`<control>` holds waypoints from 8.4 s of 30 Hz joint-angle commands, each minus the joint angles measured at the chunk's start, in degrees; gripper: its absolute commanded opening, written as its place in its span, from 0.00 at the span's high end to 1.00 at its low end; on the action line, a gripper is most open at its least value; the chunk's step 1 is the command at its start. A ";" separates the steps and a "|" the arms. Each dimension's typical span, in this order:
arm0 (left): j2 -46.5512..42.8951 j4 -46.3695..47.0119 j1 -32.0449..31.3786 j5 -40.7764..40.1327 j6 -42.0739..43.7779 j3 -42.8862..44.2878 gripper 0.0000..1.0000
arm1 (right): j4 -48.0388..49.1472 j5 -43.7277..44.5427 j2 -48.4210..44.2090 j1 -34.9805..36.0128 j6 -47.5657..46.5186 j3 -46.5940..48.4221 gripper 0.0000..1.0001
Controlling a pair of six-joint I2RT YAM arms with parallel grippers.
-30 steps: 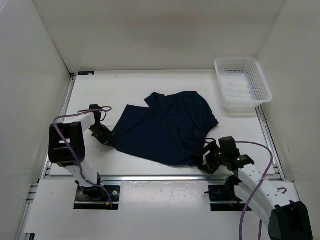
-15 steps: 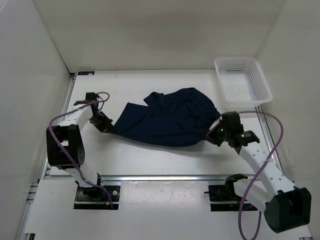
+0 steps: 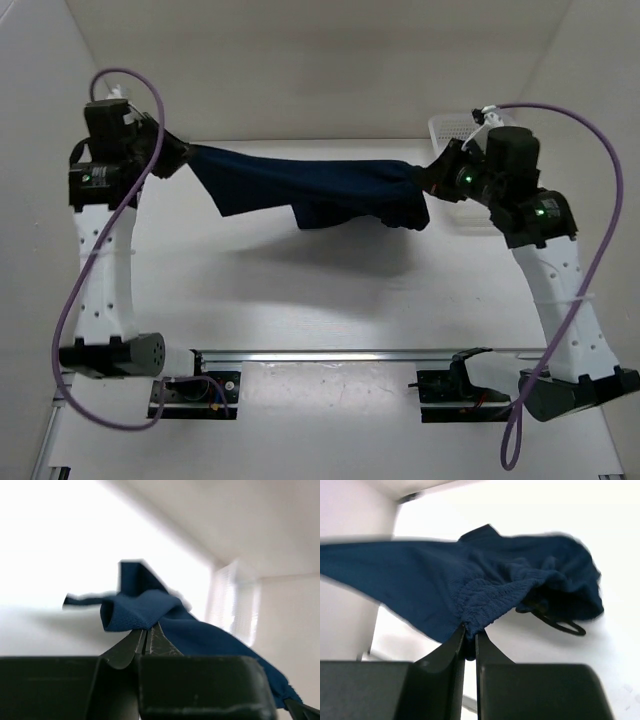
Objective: Fold and stack the shorts
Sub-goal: Flatten the shorts out, then fold the shorts
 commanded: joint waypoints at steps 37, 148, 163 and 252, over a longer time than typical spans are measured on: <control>27.06 3.34 2.62 -6.01 7.85 15.34 0.90 | 2.90 2.95 20.92 0.10 -14.09 -2.10 1.00; 9.33 13.78 -14.25 2.49 -4.44 -58.53 0.12 | -2.46 12.54 -2.42 -11.94 4.98 -31.18 0.00; 6.96 -0.35 -10.21 -18.92 2.40 -36.41 0.90 | -3.51 13.68 -4.79 -12.47 2.61 -30.65 0.00; 8.29 14.58 -16.28 4.88 4.26 -53.44 0.90 | 9.14 3.04 59.54 34.99 5.60 17.25 0.92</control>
